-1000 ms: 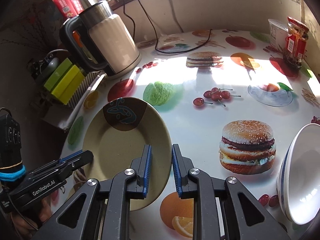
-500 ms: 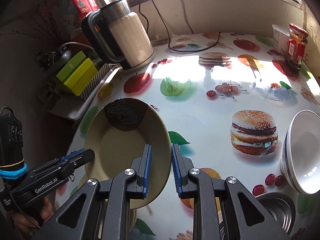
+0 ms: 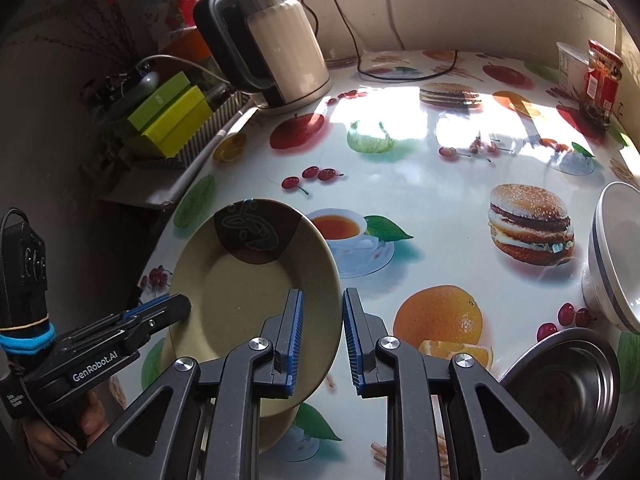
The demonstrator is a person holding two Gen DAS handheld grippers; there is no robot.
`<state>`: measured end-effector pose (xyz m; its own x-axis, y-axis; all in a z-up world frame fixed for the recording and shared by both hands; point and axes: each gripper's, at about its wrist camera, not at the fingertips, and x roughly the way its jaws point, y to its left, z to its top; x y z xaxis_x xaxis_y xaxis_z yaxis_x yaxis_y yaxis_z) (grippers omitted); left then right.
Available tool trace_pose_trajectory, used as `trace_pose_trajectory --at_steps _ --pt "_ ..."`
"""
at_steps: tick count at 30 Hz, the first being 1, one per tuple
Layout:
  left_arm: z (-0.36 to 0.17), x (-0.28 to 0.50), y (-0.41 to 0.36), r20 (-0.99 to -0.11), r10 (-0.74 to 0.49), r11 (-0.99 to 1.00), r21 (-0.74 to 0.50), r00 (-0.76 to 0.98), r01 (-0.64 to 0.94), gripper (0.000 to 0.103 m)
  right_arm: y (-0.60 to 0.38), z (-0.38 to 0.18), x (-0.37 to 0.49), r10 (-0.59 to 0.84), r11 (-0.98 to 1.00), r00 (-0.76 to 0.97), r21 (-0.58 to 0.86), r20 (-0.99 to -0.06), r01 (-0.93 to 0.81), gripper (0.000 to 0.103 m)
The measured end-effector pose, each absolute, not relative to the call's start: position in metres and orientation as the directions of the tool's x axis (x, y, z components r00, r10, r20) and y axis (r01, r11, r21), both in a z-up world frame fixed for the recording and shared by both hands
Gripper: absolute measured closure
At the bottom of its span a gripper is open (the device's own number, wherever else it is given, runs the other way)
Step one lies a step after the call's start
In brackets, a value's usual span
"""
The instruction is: Organize plates and bowls
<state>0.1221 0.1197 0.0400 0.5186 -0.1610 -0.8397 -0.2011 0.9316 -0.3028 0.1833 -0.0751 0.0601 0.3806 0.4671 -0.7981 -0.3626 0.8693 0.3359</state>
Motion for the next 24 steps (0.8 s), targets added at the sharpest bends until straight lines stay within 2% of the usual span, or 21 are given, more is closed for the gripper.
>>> trace_pose_trajectory --at_steps 24 --pt "0.027 0.079 0.133 -0.854 -0.138 0.927 -0.29 0.502 -0.239 0.083 -0.057 0.043 0.147 0.465 0.857 0.33 0.325 -0.822 -0.4 0.083"
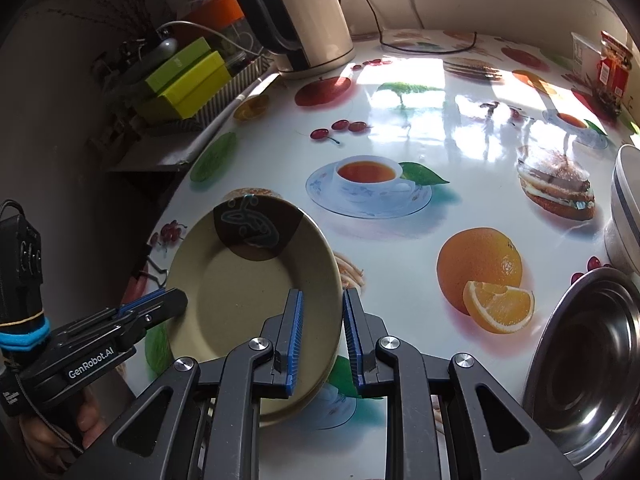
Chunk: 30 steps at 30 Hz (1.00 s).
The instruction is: Organize plates and bowls
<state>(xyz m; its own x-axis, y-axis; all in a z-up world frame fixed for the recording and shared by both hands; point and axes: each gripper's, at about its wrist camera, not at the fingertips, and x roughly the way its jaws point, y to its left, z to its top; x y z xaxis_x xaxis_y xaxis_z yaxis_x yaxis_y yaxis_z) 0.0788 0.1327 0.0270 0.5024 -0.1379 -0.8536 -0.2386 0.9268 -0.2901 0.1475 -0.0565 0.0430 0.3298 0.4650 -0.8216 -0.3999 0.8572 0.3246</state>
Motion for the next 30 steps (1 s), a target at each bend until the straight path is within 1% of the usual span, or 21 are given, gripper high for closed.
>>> trace_pose_trajectory --at_steps 30 --pt "0.0257 0.0768 0.1328 -0.86 -0.114 0.931 -0.267 0.497 -0.249 0.083 -0.0556 0.0397 0.1419 0.452 0.861 0.333 0.308 -0.827 -0.406 0.082"
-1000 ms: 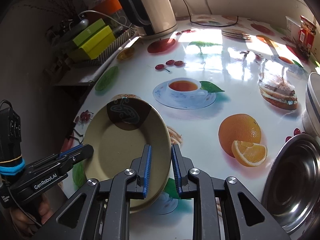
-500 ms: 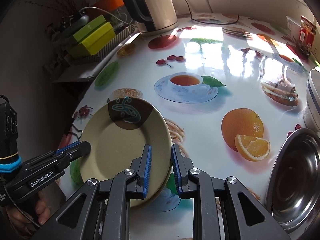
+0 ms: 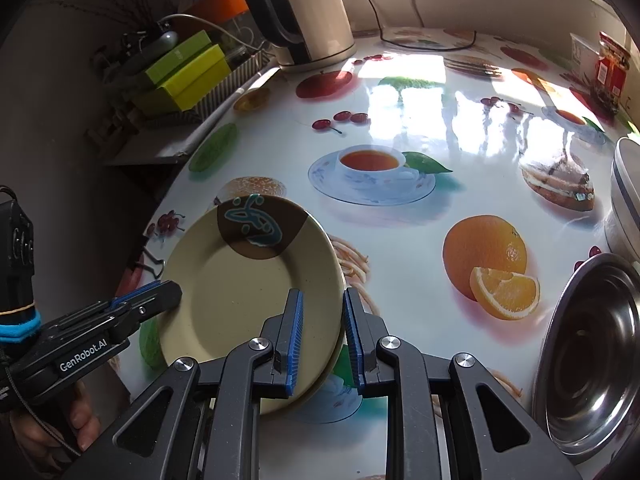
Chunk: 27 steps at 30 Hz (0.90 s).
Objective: Organize plates and bowls
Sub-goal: 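Lower the plate stack onto the remaining cream plate and open the right tool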
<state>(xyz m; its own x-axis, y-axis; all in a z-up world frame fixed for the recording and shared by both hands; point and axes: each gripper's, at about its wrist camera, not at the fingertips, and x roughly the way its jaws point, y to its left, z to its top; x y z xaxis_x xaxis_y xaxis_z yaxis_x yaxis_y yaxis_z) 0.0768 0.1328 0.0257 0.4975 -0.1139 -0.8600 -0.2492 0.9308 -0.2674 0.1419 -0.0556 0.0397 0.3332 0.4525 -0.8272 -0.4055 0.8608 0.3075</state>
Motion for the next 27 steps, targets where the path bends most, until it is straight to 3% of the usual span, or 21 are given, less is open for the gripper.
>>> trace_pose_trajectory --at_steps 13,22,27 --pt "0.0242 0.0762 0.1318 -0.863 -0.106 0.93 -0.263 0.495 -0.259 0.083 -0.0527 0.0406 0.1388 0.449 0.862 0.337 0.302 -0.827 -0.408 0.081" --pt "0.0246 0.075 0.1335 -0.857 -0.119 0.924 -0.28 0.501 -0.261 0.082 -0.0558 0.0431 0.1365 0.461 0.858 0.343 0.312 -0.818 -0.408 0.071" --pt "0.0303 0.0707 0.1336 -0.839 -0.13 0.921 -0.299 0.529 -0.249 0.067 -0.0621 0.0452 0.1336 0.467 0.857 0.342 0.323 -0.816 -0.401 0.069"
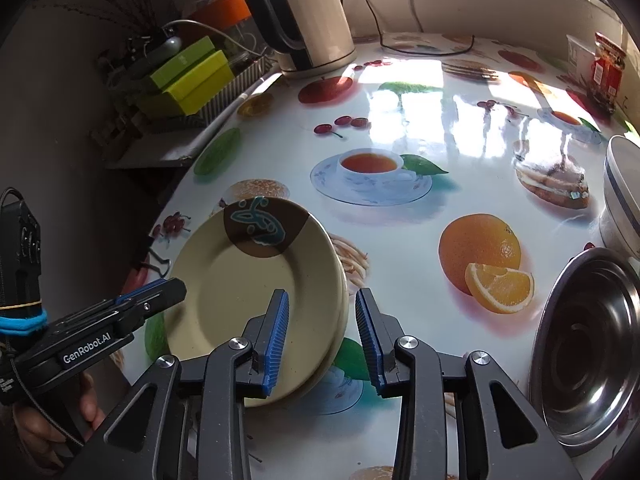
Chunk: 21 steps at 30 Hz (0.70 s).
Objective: Organize plates and bowls
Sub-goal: 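Lower the plate stack onto the remaining cream plate and open the right tool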
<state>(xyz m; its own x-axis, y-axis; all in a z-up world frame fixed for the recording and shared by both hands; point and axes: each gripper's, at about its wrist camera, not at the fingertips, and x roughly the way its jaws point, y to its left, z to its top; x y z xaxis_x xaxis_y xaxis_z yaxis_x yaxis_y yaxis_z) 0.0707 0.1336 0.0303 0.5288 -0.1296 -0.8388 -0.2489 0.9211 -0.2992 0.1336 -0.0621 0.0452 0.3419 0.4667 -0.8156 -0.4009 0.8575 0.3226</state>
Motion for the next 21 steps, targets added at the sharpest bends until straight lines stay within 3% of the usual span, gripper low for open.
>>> trace_pose_trajectory --at_steps 10,15,21 --pt "0.031 0.062 0.141 -0.83 -0.144 0.91 -0.326 0.54 -0.258 0.067 -0.073 0.044 0.114 0.505 0.837 0.306 0.37 -0.807 -0.404 0.069" --pt "0.031 0.061 0.136 -0.829 -0.153 0.917 -0.322 0.538 -0.236 0.067 -0.068 0.045 0.108 0.505 0.831 0.301 0.363 -0.809 -0.421 0.079" --pt "0.031 0.06 0.134 -0.83 -0.129 0.929 -0.293 0.543 -0.226 0.067 -0.066 0.042 0.109 0.493 0.84 0.304 0.355 -0.815 -0.41 0.083"
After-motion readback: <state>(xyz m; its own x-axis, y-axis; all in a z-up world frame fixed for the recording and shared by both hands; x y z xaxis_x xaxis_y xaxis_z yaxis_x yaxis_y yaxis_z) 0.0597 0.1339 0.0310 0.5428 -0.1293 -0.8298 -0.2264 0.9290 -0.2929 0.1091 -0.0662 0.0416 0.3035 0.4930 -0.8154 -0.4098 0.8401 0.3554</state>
